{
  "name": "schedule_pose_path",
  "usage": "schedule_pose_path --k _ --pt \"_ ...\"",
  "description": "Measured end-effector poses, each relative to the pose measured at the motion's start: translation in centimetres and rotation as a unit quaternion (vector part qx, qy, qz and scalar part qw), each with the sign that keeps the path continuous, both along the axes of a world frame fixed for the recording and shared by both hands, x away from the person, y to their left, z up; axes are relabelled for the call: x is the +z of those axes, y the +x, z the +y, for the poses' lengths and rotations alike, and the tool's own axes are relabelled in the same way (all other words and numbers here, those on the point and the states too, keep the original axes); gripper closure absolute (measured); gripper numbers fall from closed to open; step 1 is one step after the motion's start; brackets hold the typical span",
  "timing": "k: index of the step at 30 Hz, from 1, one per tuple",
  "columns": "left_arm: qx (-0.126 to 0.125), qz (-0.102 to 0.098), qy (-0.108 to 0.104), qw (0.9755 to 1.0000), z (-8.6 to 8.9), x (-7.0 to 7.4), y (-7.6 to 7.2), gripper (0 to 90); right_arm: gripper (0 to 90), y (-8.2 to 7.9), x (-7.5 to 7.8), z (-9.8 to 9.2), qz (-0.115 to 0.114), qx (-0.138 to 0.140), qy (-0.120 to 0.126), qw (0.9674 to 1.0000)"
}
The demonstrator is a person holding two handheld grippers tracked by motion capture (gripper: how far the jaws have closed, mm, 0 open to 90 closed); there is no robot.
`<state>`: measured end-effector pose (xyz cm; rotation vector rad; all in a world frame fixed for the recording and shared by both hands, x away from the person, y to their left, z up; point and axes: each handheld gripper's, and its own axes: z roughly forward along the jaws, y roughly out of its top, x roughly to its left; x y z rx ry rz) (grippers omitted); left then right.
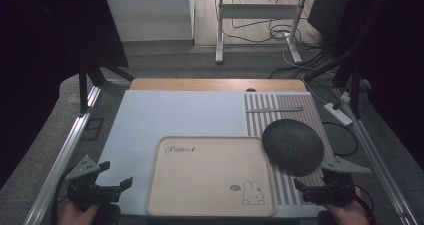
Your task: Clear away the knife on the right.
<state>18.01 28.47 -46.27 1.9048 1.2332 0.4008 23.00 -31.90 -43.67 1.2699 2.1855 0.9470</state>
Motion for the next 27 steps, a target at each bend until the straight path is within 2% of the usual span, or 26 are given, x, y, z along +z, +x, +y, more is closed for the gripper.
schedule_pose_path --k 17,21,27 --pt "0.003 0.004 -0.005 1.0 0.14 -0.03 0.08 2.3 0.0 0.06 0.02 0.41 0.001 0.006 -0.017 0.9998" --pt "0.003 0.005 -0.007 1.0 0.16 -0.04 0.09 2.3 0.0 0.11 0.07 0.52 -0.007 0.01 -0.021 0.9997" --pt "0.003 0.005 -0.008 1.0 0.18 -0.05 0.1 2.3 0.0 0.35 0.07 0.62 -0.008 0.014 -0.021 0.9996"
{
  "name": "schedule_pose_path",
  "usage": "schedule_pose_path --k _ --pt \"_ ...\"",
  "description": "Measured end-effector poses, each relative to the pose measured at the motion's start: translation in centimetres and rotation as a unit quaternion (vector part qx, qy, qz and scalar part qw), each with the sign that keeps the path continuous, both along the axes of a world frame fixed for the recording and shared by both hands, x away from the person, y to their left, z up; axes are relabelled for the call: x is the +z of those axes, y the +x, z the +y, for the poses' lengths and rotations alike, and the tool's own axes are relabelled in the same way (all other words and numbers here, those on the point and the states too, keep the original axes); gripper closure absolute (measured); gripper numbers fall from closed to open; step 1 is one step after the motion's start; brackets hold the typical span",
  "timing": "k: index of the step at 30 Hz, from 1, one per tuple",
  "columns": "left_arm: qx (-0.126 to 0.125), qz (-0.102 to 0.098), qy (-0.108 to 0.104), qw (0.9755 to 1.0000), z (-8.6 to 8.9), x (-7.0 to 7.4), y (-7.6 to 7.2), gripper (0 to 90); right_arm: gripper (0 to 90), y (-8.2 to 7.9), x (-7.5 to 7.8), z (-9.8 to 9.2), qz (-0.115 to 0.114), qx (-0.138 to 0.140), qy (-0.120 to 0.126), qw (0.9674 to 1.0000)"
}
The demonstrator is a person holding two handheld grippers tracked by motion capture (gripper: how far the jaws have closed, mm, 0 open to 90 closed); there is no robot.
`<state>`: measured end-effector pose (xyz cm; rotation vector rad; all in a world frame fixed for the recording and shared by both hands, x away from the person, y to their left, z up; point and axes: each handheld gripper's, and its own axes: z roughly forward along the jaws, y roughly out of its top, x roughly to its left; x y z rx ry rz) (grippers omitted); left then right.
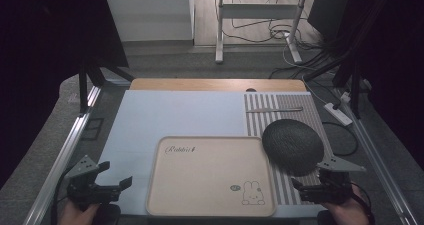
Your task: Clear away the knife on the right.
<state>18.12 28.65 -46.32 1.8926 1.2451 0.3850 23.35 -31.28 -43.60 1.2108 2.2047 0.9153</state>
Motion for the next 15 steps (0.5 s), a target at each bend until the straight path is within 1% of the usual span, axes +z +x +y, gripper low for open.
schedule_pose_path --k 4,9,10,15 --pt "0.0 0.0 -0.001 1.0 0.02 0.0 0.0 2.3 0.0 0.11 0.09 0.06 -0.004 0.001 0.002 1.0" --pt "0.0 0.001 -0.002 1.0 0.04 -0.01 0.01 2.3 0.0 0.4 0.05 0.27 -0.002 0.009 0.001 1.0" --pt "0.0 0.001 -0.002 1.0 0.05 -0.01 0.01 2.3 0.0 0.53 0.01 0.36 -0.002 0.015 -0.001 0.9999" --pt "0.001 0.001 -0.002 1.0 0.06 -0.01 0.02 2.3 0.0 0.8 -0.06 0.51 0.0 0.019 -0.001 0.9998"
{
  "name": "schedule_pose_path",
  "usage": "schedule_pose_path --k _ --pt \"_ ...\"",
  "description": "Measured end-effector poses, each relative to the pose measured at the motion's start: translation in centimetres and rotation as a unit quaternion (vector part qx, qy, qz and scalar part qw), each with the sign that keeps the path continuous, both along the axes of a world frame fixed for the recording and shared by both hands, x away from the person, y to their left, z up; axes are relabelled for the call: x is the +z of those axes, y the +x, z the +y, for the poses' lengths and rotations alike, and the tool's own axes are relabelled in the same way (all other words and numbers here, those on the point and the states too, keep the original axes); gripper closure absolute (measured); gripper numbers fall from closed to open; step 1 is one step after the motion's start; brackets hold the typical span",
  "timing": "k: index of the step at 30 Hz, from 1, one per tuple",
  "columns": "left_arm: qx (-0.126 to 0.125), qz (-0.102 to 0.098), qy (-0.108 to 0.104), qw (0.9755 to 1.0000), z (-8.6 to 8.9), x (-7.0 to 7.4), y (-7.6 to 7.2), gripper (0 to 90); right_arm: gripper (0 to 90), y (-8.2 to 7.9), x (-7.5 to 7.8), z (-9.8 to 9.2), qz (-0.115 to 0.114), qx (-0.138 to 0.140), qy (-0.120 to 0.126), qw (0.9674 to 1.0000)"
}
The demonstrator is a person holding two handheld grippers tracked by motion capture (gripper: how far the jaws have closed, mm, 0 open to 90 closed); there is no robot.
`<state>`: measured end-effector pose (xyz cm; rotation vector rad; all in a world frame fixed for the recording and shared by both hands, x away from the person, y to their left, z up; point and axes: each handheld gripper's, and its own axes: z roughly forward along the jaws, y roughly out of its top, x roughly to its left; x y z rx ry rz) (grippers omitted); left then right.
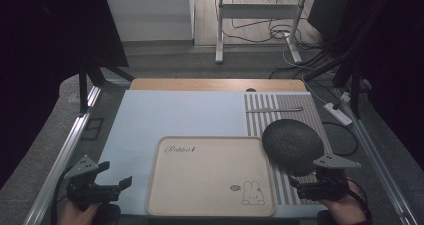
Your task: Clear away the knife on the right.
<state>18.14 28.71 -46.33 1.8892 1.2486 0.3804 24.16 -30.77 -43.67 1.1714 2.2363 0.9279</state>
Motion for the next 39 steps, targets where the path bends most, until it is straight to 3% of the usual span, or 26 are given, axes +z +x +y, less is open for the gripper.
schedule_pose_path --k 24,39 --pt "0.001 0.001 -0.002 1.0 0.0 0.0 0.0 2.3 0.0 2.1 -0.6 0.6 0.01 0.018 -0.006 0.9998" --pt "0.002 0.006 -0.005 1.0 0.1 -0.1 0.1 2.2 0.0 5.0 -0.9 0.9 0.015 0.022 -0.008 0.9996"
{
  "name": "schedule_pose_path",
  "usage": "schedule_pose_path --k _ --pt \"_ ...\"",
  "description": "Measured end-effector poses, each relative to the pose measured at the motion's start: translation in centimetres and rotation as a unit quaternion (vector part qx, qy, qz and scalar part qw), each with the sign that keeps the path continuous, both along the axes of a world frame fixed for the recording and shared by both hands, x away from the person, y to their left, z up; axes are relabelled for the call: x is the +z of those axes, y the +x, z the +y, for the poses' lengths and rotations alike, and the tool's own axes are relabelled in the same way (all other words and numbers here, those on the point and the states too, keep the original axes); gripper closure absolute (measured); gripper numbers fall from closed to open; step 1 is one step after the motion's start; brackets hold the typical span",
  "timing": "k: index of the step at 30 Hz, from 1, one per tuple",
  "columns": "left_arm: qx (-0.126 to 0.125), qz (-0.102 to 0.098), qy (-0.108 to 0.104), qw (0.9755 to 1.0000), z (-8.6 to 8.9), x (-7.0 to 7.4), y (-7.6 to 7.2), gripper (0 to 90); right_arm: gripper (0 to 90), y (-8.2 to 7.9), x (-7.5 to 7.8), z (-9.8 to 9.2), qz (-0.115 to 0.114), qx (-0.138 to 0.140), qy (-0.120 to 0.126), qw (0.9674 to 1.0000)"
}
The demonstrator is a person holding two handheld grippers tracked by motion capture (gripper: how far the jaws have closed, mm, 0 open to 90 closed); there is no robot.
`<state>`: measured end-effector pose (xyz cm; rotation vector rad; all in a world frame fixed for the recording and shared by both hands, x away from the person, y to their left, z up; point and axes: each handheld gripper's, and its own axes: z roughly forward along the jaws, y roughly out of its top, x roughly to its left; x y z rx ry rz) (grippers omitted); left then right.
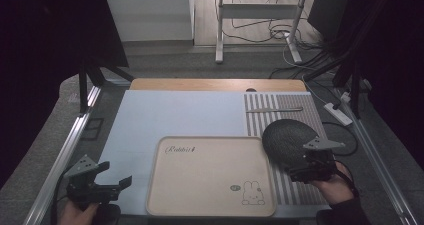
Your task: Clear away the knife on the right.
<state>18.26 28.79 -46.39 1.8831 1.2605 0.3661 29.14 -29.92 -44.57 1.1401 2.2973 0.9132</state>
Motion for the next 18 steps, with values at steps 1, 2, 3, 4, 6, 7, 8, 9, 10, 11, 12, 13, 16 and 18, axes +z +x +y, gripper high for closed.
schedule_pose_path --k 1,2,3,4,6,7,8,9,10,11,12,13,16,18 --pt "0.0 0.0 0.001 1.0 0.0 0.0 0.0 2.2 0.0 0.4 -0.1 0.1 -0.002 0.005 -0.002 1.0" --pt "0.0 0.0 0.001 1.0 0.0 0.0 0.0 2.2 0.0 0.4 -0.1 0.1 -0.002 0.005 -0.002 1.0" --pt "0.0 0.001 0.001 1.0 0.0 0.0 0.0 2.2 0.0 0.5 -0.1 0.1 -0.002 0.006 -0.001 1.0" --pt "-0.001 0.002 0.003 1.0 -0.1 0.0 0.0 2.2 0.0 0.8 -0.1 0.2 -0.003 0.008 -0.003 1.0" --pt "-0.002 0.002 0.004 1.0 -0.1 0.0 0.0 2.1 0.0 1.0 -0.1 0.2 -0.005 0.01 -0.004 0.9999" --pt "-0.002 0.002 0.006 1.0 -0.1 0.0 0.0 2.1 0.0 1.3 -0.1 0.2 -0.007 0.012 -0.004 0.9999" --pt "-0.002 0.002 0.006 1.0 -0.1 0.0 0.0 2.1 0.0 1.5 -0.1 0.2 -0.008 0.011 -0.001 0.9999" --pt "-0.003 0.002 0.006 1.0 -0.1 0.0 0.0 2.1 0.0 1.5 -0.1 0.2 -0.008 0.011 -0.001 0.9999" --pt "-0.002 0.003 0.007 1.0 -0.2 0.0 0.1 2.1 0.0 1.7 -0.1 0.2 -0.009 0.008 0.0 0.9999" --pt "-0.002 0.003 0.007 1.0 -0.2 0.0 0.1 2.1 0.0 2.0 -0.1 0.2 -0.009 0.007 0.001 0.9999" --pt "-0.002 0.003 0.007 1.0 -0.1 0.0 0.1 2.1 0.0 2.4 -0.2 0.2 -0.01 0.013 0.007 0.9998" --pt "-0.002 0.003 0.007 1.0 -0.1 0.0 0.1 2.2 0.0 2.4 -0.2 0.2 -0.01 0.013 0.007 0.9998" --pt "-0.002 0.003 0.008 1.0 -0.2 0.0 0.1 2.1 0.0 3.0 -0.4 0.3 -0.009 0.021 0.018 0.9996" --pt "-0.002 0.003 0.008 1.0 -0.2 0.0 0.1 2.1 0.0 3.5 -0.6 0.4 -0.003 0.025 0.016 0.9995"
